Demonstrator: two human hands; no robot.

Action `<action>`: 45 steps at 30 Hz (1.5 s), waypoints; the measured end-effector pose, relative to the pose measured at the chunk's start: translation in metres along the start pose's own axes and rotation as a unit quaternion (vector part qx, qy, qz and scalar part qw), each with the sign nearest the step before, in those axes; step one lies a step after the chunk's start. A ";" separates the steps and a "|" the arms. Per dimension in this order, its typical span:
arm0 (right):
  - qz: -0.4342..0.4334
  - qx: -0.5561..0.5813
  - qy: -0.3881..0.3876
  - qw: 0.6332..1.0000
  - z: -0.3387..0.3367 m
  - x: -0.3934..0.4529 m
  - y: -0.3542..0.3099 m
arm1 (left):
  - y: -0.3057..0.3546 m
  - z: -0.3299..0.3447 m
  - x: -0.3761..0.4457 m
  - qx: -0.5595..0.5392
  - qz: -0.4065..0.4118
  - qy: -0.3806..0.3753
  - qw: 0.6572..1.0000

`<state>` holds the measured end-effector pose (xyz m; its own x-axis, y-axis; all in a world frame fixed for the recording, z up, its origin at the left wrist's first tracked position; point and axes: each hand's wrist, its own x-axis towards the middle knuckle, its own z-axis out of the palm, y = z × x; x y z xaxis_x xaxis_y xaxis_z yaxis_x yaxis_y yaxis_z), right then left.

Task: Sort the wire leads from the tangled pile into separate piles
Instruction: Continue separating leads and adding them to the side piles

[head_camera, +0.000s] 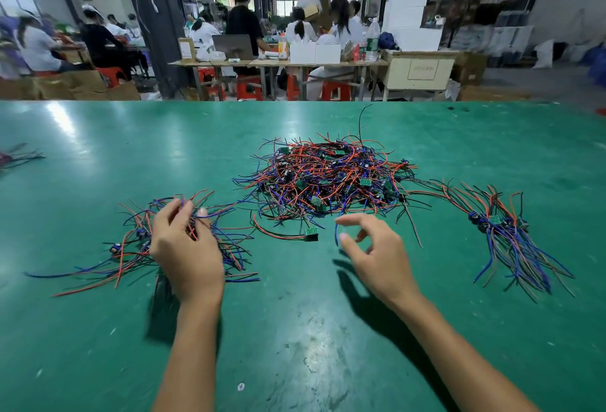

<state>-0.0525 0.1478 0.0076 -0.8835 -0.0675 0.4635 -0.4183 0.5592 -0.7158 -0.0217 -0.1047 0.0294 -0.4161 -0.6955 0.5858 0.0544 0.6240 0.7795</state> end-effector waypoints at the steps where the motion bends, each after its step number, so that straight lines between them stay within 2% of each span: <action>1: -0.033 -0.060 -0.047 0.997 0.008 0.001 0.001 | -0.002 -0.001 -0.001 0.046 -0.042 -0.049 0.997; 3: -0.083 -0.162 -0.137 0.974 0.022 0.006 0.001 | 0.000 0.000 -0.006 0.135 -0.095 -0.110 0.980; 4: -0.096 -0.201 -0.163 0.961 0.029 0.009 0.001 | 0.004 0.000 -0.008 0.154 -0.082 -0.111 0.978; 7: -0.081 -0.249 -0.172 0.950 0.034 0.014 0.002 | 0.020 0.004 -0.017 0.135 0.080 -0.067 0.985; 9: -0.070 -0.230 -0.146 0.960 0.030 0.012 0.002 | 0.030 0.012 -0.026 0.099 0.167 -0.104 0.975; 11: -0.079 -0.200 -0.110 0.971 0.025 0.007 0.003 | 0.035 0.020 -0.037 0.067 0.216 -0.214 0.950; 14: -0.061 -0.093 -0.049 0.993 0.015 0.002 0.004 | 0.032 0.029 -0.054 0.056 0.253 -0.355 0.898; 16: -0.044 -0.022 -0.035 0.998 0.006 0.001 0.004 | 0.034 0.031 -0.059 0.006 0.239 -0.379 0.894; 19: -0.023 0.062 -0.024 0.998 -0.001 0.001 -0.003 | 0.040 0.031 -0.059 -0.108 0.165 -0.353 0.915; 21: -0.008 0.098 -0.019 0.995 -0.001 0.000 -0.009 | 0.042 0.030 -0.058 -0.159 0.117 -0.346 0.917; 24: 0.005 0.128 -0.016 0.992 0.002 -0.001 -0.012 | 0.046 0.026 -0.058 -0.171 0.125 -0.320 0.923; 26: 0.025 0.118 -0.001 0.993 0.002 0.000 -0.009 | 0.049 0.024 -0.053 -0.171 0.150 -0.257 0.939; 27: 0.032 0.088 0.010 0.996 0.001 0.000 -0.004 | 0.049 0.022 -0.048 -0.166 0.155 -0.212 0.951; 29: 0.036 -0.041 0.014 0.998 0.000 0.001 0.007 | 0.040 0.017 -0.031 -0.137 0.137 -0.098 0.976; 31: 0.051 -0.161 -0.012 0.985 -0.001 0.000 0.014 | 0.021 0.009 -0.012 -0.092 0.073 0.006 0.993; 32: 0.069 -0.192 -0.025 0.979 0.000 0.001 0.016 | 0.010 0.005 -0.005 -0.063 0.028 0.025 0.997; 35: 0.096 -0.232 -0.018 0.968 0.001 0.005 0.017 | -0.012 -0.002 0.002 0.096 -0.085 -0.031 0.991; 37: 0.095 -0.250 0.001 0.963 0.001 0.006 0.018 | -0.015 -0.001 -0.001 0.199 -0.102 -0.090 0.970; 40: 0.086 -0.232 0.029 0.968 -0.001 0.004 0.018 | -0.008 0.005 -0.008 0.243 -0.113 -0.143 0.953; 43: 0.028 -0.126 0.088 0.988 -0.007 0.003 0.010 | 0.003 0.010 -0.015 0.247 -0.060 -0.117 0.960; 45: -0.033 -0.075 0.117 0.990 -0.009 0.001 0.002 | 0.012 0.013 -0.020 0.193 0.041 -0.111 0.974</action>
<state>-0.0523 0.1560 0.0117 -0.7754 0.0759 0.6269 -0.4210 0.6778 -0.6027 -0.0248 -0.0782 0.0244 -0.6132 -0.5705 0.5463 -0.2324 0.7913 0.5656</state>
